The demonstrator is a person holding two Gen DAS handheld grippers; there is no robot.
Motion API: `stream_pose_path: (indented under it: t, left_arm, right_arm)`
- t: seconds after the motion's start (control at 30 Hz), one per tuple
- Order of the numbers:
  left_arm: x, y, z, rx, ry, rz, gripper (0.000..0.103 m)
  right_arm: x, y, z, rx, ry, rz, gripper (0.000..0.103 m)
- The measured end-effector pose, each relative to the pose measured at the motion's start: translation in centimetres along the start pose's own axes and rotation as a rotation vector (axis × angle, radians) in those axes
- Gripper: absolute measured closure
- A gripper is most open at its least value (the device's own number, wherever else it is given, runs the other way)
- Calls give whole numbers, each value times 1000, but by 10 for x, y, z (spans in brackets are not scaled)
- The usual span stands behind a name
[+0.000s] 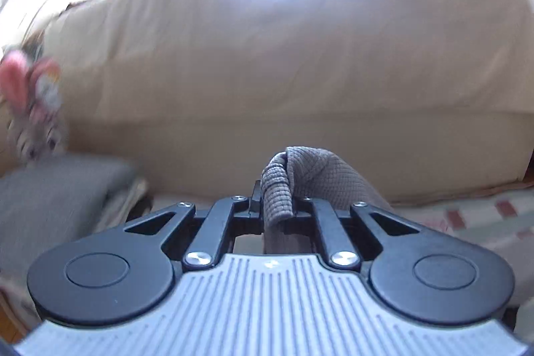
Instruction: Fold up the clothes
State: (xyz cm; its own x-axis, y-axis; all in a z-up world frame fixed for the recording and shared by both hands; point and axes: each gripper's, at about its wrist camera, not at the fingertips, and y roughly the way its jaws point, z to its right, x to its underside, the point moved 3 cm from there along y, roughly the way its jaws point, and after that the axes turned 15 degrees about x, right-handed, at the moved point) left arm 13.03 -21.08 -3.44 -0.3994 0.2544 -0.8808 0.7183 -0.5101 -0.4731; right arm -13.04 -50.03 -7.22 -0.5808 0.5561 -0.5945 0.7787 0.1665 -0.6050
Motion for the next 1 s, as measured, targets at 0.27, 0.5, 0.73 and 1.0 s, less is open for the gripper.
stream_pose_path:
  t: [0.27, 0.5, 0.73, 1.0]
  left_arm:
    - [118, 28, -67, -142, -228, -478, 93]
    - [123, 18, -62, 10, -157, -778, 66]
    - [76, 38, -65, 222, -308, -550, 51]
    - [96, 152, -2, 190, -113, -603, 51]
  right_arm:
    - [81, 74, 1, -117, 48, -440, 91]
    - [2, 24, -17, -2, -367, -138, 40]
    - [-72, 100, 36, 262, -264, -67, 40]
    - [-63, 183, 10, 476, -502, -28, 41]
